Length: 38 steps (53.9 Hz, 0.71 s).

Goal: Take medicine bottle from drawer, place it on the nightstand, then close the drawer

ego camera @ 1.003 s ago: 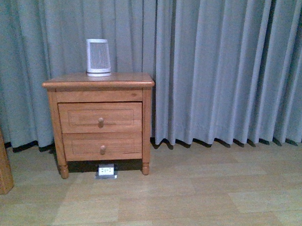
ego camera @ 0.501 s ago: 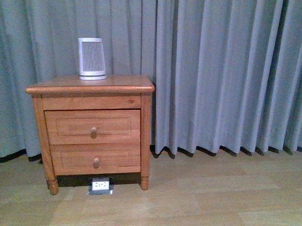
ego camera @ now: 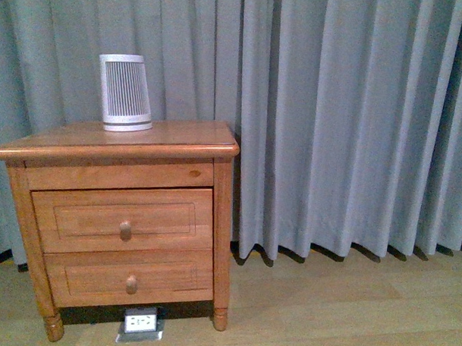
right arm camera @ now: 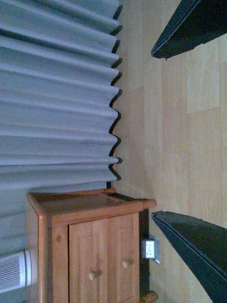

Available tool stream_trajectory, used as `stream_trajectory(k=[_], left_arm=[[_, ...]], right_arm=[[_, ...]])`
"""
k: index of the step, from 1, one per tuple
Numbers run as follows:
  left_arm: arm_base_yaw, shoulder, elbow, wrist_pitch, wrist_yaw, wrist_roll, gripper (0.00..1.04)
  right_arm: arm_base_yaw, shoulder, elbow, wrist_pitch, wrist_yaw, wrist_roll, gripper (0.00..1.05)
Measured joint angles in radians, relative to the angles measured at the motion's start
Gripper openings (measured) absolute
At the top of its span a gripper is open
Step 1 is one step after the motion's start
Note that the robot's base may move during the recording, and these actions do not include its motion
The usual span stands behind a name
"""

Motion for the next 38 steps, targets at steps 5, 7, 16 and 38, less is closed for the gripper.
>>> stream_trajectory(k=[5,7,16,38], left_arm=[[0.000,0.000,0.000,0.000,0.001,0.000,0.98],[0.000,0.000,0.000,0.000,0.001,0.000,0.98],[0.000,0.000,0.000,0.000,0.001,0.000,0.98],[-0.018,0.245,0.051,-0.042,-0.064,-0.229,0.98]], right_arm=[[0.000,0.000,0.000,0.000,0.000,0.000,0.98],[0.000,0.000,0.000,0.000,0.000,0.000,0.98],[0.000,0.000,0.000,0.000,0.000,0.000,0.98],[0.000,0.000,0.000,0.000,0.000,0.000,0.98]])
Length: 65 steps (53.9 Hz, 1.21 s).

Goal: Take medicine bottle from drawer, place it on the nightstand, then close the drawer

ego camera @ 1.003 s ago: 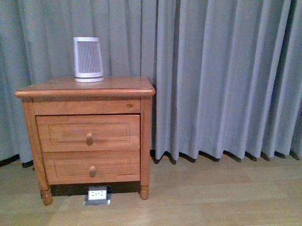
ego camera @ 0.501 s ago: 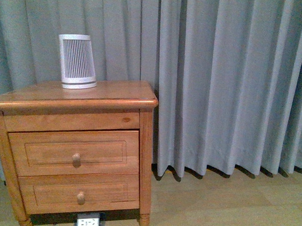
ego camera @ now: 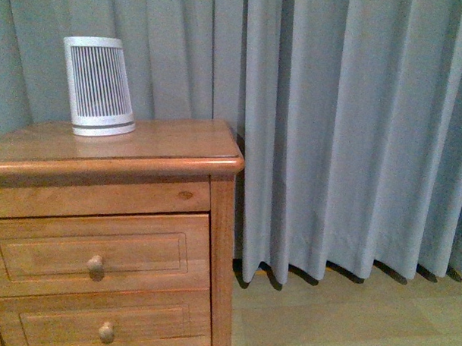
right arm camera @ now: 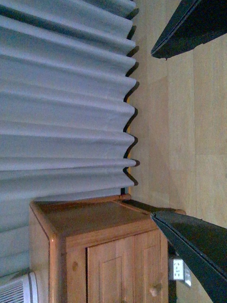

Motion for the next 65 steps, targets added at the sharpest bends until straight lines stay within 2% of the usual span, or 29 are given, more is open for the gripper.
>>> stream_trajectory(k=[12,15,22,33,44,65], left_arm=[[-0.063,0.781,0.069,0.764,-0.026,0.032,0.98],[-0.078,0.955,0.124,0.896,-0.036,0.034,0.98],[-0.107,1.299,0.287,1.072,-0.048,0.035,0.98],[-0.140,1.604,0.511,1.123,-0.062,0.055,0.98],[-0.150,1.793,0.678,1.138,-0.045,0.090,0.98],[-0.103,2.050,0.941,1.114,-0.039,0.144,0.98]], right_arm=[[0.000,0.000,0.000,0.000,0.000,0.000,0.98],[0.000,0.000,0.000,0.000,0.000,0.000,0.98],[0.000,0.000,0.000,0.000,0.000,0.000,0.98],[0.000,0.000,0.000,0.000,0.000,0.000,0.98],[0.000,0.000,0.000,0.000,0.000,0.000,0.98],[0.000,0.000,0.000,0.000,0.000,0.000,0.98]])
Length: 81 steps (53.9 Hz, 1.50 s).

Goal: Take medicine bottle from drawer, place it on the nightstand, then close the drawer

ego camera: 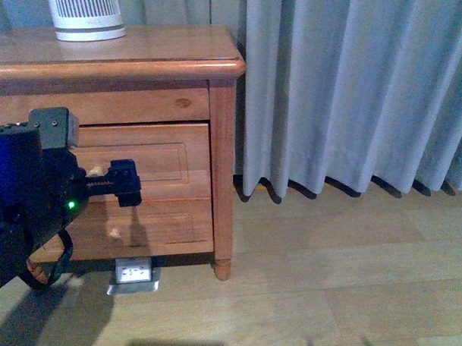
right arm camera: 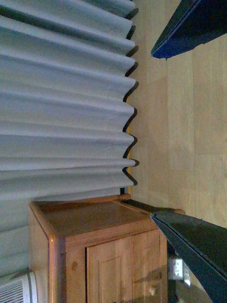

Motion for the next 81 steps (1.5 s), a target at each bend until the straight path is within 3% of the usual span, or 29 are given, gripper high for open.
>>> stream_trajectory(k=[27,62,64,81], left_arm=[[0.037,0.145,0.237,-0.053,0.010,0.070,0.98],[0.032,0.174,0.269,-0.084,-0.001,0.080,0.97],[0.032,0.174,0.269,-0.084,-0.002,0.081,0.95],[0.038,0.174,0.273,-0.104,-0.011,0.093,0.49]], right_arm=[[0.000,0.000,0.000,0.000,0.000,0.000,0.98],[0.000,0.000,0.000,0.000,0.000,0.000,0.98],[0.000,0.000,0.000,0.000,0.000,0.000,0.98],[0.000,0.000,0.000,0.000,0.000,0.000,0.98]])
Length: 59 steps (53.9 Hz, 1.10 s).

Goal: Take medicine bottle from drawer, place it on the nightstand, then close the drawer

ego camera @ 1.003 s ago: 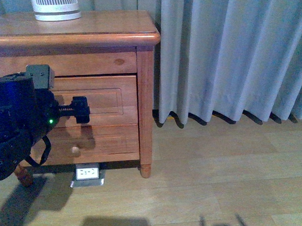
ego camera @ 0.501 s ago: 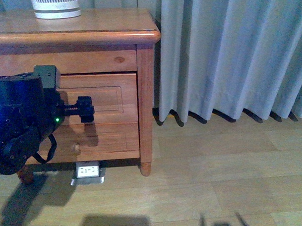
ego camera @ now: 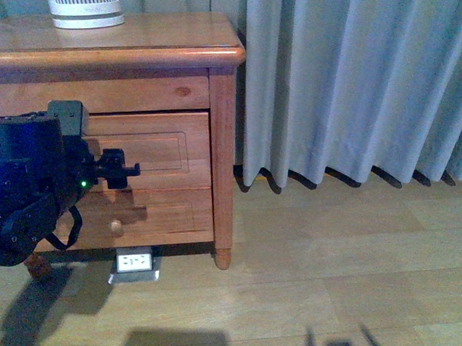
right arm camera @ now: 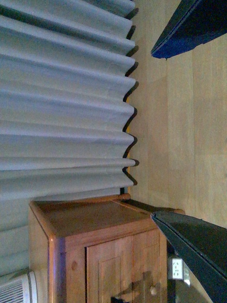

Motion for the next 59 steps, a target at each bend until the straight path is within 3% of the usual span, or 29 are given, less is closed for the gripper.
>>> stream_trajectory(k=[9,35,49,59], left_arm=[[0.000,0.000,0.002,-0.006,-0.008,0.007,0.26],[-0.004,-0.022,-0.060,0.047,-0.020,0.010,0.24],[-0.040,-0.153,-0.361,0.173,-0.069,0.020,0.24],[-0.090,-0.310,-0.690,0.233,-0.080,0.047,0.24]], right_arm=[[0.000,0.000,0.000,0.000,0.000,0.000,0.98],[0.000,0.000,0.000,0.000,0.000,0.000,0.98],[0.000,0.000,0.000,0.000,0.000,0.000,0.98],[0.000,0.000,0.000,0.000,0.000,0.000,0.98]])
